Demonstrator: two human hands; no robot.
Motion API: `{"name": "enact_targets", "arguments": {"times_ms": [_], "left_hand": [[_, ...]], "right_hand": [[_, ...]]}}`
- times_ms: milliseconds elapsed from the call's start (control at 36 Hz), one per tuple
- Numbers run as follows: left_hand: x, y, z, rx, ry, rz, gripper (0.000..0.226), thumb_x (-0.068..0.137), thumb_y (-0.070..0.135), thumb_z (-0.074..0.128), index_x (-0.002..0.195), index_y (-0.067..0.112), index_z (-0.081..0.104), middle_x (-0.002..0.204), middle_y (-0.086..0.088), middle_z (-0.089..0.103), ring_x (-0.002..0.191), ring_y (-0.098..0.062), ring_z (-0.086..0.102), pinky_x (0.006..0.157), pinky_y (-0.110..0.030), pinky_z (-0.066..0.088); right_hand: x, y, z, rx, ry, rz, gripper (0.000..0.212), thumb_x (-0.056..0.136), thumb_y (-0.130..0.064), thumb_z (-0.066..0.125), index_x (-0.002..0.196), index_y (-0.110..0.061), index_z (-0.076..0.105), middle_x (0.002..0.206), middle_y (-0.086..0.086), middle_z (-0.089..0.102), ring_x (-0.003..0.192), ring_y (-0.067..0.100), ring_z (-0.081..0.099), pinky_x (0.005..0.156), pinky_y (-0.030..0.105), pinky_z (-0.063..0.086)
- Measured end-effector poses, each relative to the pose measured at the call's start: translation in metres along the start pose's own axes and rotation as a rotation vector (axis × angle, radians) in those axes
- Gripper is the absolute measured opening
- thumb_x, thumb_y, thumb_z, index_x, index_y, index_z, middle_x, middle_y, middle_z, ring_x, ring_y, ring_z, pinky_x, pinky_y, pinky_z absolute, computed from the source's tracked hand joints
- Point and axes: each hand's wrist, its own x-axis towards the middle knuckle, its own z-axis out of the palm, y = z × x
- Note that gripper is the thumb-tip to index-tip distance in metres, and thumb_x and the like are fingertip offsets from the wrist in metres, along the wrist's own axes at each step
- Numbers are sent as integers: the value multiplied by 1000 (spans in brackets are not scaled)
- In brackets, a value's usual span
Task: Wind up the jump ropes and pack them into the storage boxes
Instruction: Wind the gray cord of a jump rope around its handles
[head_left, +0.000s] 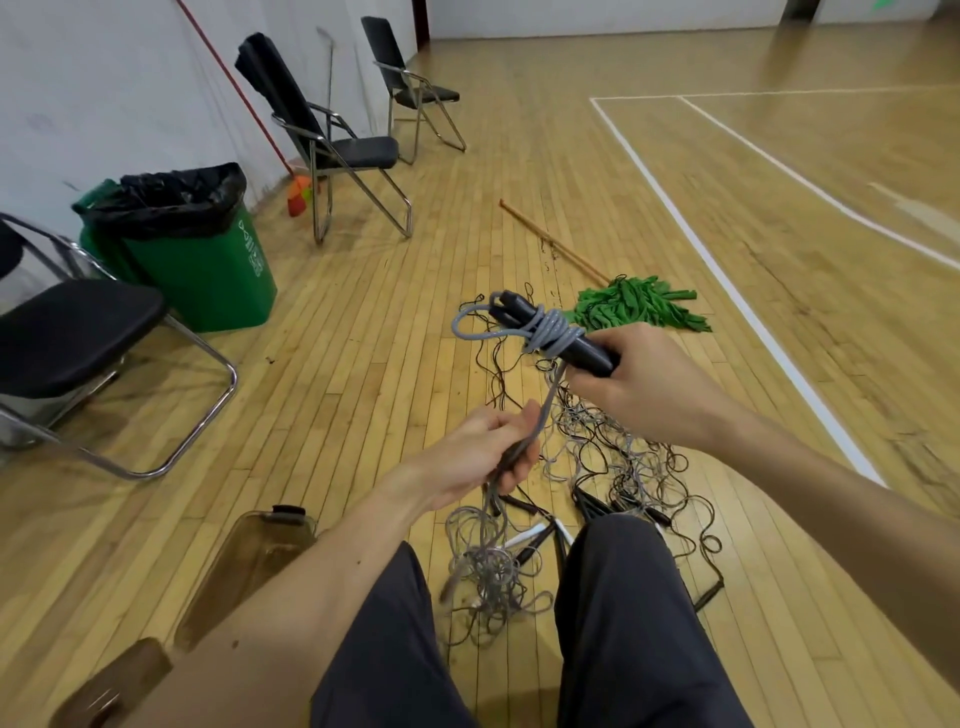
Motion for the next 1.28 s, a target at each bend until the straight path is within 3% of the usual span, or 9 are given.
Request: {"name": "enact_targets", "arguments": {"times_ms": [222, 417, 556, 667, 750, 861, 1028, 1139, 1278], "left_hand": [[-5, -6, 3, 75, 185, 24, 55, 99, 54, 44, 68, 11, 61, 54, 3, 53, 51, -10, 49, 54, -22, 42], [-17, -5, 8, 180, 265, 61, 54, 103, 46, 45, 68, 10, 62, 47, 4, 48, 42, -9, 41, 50, -19, 37], [-29, 7, 19, 491, 229, 91, 39, 99, 47, 55, 79, 16, 68, 54, 3, 61, 43, -10, 55, 52, -25, 50], [-37, 17, 18, 709, 231, 100, 26, 97, 40, 62, 87, 17, 68, 58, 0, 58, 48, -14, 52, 62, -42, 57], [-39, 27, 17, 877, 243, 110, 32, 99, 41, 58, 83, 14, 68, 60, -1, 56, 49, -15, 46, 54, -37, 47], [-38, 45, 18, 1172, 250, 189, 36, 102, 40, 53, 72, 21, 54, 62, 3, 50, 55, -10, 45, 64, -32, 48], [-38, 71, -4, 1383, 201, 323, 32, 100, 44, 54, 96, 17, 71, 64, 9, 53, 54, -3, 43, 56, -25, 41], [-39, 84, -11, 1341, 92, 406, 29, 97, 44, 59, 97, 20, 76, 62, 19, 50, 57, 3, 45, 60, -22, 33], [-32, 93, -16, 1232, 83, 467, 28, 93, 44, 65, 96, 20, 79, 61, 24, 49, 66, 14, 50, 58, -15, 29]], "right_hand": [[13, 24, 5, -118, 11, 88, 20, 94, -19, 64, 75, -17, 59, 59, -1, 54, 39, 6, 41, 39, 15, 31], [26, 55, 12, -144, -53, 173, 10, 95, -22, 63, 85, -19, 61, 65, 2, 56, 50, 16, 48, 50, 28, 36], [37, 77, 29, -97, -79, 285, 7, 94, -23, 63, 95, -16, 65, 69, 5, 58, 55, 18, 49, 54, 30, 38], [40, 89, 35, -89, -95, 365, 11, 92, -19, 63, 86, -11, 63, 68, 6, 56, 55, 20, 48, 53, 28, 36], [39, 92, 40, -83, -143, 400, 12, 93, -20, 63, 84, -12, 61, 68, 6, 56, 55, 20, 48, 52, 28, 36], [40, 86, 57, -97, -130, 389, 22, 93, -20, 61, 72, -16, 52, 63, 3, 51, 51, 19, 45, 50, 28, 34], [30, 72, 56, 127, -474, 613, 22, 90, -13, 68, 104, 1, 59, 59, 4, 56, 41, 14, 38, 37, 22, 31], [20, 58, 49, 117, -743, 660, 16, 89, -14, 70, 94, -3, 59, 54, 2, 51, 39, 11, 30, 35, 19, 24], [10, 43, 45, 16, -876, 616, 16, 88, -18, 71, 85, -6, 61, 55, 1, 50, 38, 11, 30, 35, 19, 22]]}}
